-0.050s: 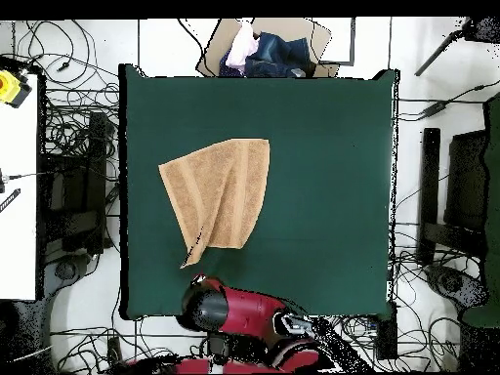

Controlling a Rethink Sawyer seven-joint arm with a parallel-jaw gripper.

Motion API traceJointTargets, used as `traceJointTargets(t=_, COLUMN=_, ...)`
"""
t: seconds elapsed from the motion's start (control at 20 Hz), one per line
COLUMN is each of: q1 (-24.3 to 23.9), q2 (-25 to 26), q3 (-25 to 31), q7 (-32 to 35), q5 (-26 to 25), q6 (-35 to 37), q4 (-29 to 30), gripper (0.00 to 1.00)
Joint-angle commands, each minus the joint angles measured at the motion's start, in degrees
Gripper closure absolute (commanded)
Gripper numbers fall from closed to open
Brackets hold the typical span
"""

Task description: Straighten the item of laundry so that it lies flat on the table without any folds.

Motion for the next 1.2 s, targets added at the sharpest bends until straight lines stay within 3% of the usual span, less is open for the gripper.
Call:
traceJointTargets(t=0.05, q1=6.5, q2=-7.8, q3=-1.8, q7=13.8, q5=6.7, q6=8.3, q4=-1.0, gripper=0.0)
traceJointTargets(t=0.15, q1=4.0, q2=-4.9, q3=1.7, q7=13.6, q5=6.7, q6=4.8, q4=-0.4, gripper=0.0)
traceJointTargets(t=0.5, q1=6.1, q2=-0.7, q3=-0.4, q7=12.1, q5=4.7, q6=-1.3, q4=-1.8, gripper=0.0)
traceJointTargets(t=0.85, q1=1.2, q2=1.1, q3=-1.0, q7=1.4, q5=0.7, q6=8.2, q4=-12.3, gripper=0.0)
traceJointTargets(t=1.2, q1=0.7, q2=1.6, q3=-1.5, q7=1.0, q5=-2.2, q6=8.4, q4=-14.9, gripper=0.0)
